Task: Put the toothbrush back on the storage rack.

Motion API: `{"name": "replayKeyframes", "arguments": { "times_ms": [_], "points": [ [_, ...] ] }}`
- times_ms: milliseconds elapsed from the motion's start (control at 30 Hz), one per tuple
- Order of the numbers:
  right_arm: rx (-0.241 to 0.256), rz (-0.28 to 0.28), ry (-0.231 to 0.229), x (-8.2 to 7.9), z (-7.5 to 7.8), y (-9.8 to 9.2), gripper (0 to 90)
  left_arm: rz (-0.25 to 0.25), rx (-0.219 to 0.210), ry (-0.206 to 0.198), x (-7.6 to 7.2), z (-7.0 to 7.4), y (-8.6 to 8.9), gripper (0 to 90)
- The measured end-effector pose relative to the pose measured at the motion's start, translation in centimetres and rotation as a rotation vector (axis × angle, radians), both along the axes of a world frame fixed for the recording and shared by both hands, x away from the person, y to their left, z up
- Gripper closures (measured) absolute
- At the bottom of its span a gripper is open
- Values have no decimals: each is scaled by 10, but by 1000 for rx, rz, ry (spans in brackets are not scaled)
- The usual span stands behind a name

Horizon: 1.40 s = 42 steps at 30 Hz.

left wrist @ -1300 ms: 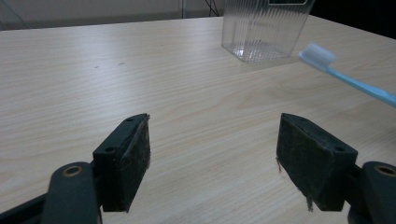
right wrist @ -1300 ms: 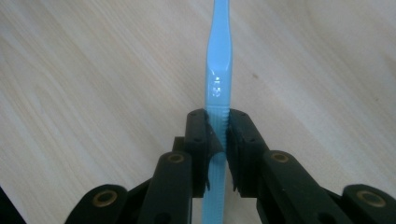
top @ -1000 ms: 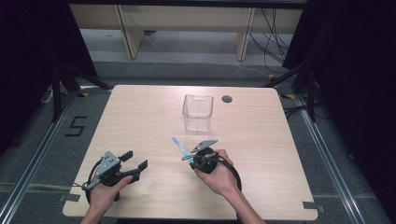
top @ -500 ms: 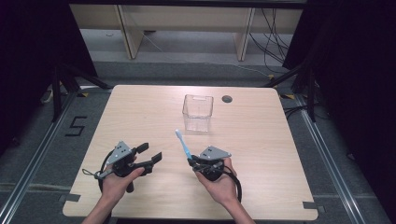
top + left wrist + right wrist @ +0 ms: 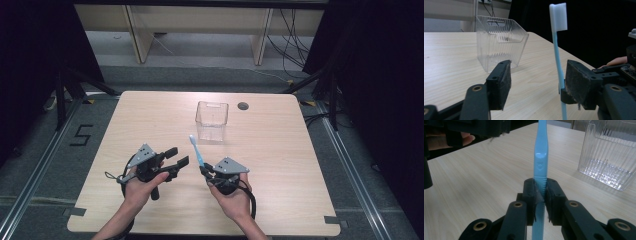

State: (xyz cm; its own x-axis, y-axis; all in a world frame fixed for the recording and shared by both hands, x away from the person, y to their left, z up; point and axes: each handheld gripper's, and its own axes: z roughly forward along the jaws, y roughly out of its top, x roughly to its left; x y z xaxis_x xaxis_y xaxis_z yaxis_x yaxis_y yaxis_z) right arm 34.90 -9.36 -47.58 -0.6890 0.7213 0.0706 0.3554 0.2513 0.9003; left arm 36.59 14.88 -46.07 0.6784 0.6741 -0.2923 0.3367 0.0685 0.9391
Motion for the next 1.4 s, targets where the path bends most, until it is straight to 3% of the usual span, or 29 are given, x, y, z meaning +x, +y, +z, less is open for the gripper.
{"name": "replayKeyframes", "arguments": {
  "times_ms": [233, 367, 467, 567, 967, 1067, 1133, 1167, 1400],
  "points": [
    [6, -13, -15, 0, 1, 3, 794, -27, -6, -10, 5, 2, -20, 487],
    [16, -19, -34, 1, 2, 4, 794, -25, -15, -7, 8, 4, -25, 547],
    [38, -22, -21, 1, 1, 5, 794, -27, -14, -6, 9, 5, -26, 578],
    [27, -15, -40, 2, 2, 5, 794, -33, -29, 0, 11, 6, -28, 623],
    [24, -33, -37, 0, 4, 5, 794, -37, -45, -18, 15, 12, -33, 673],
    [15, -36, -57, 1, 5, 4, 794, -37, -43, -22, 16, 12, -34, 684],
    [35, -43, -35, -1, 5, 6, 794, -40, -42, -25, 16, 12, -35, 700],
    [37, -23, -48, 0, 4, 7, 794, -42, -43, -26, 16, 13, -36, 706],
    [33, -40, -65, 0, 5, 7, 795, -48, -48, -36, 17, 15, -39, 762]
  ]
}}
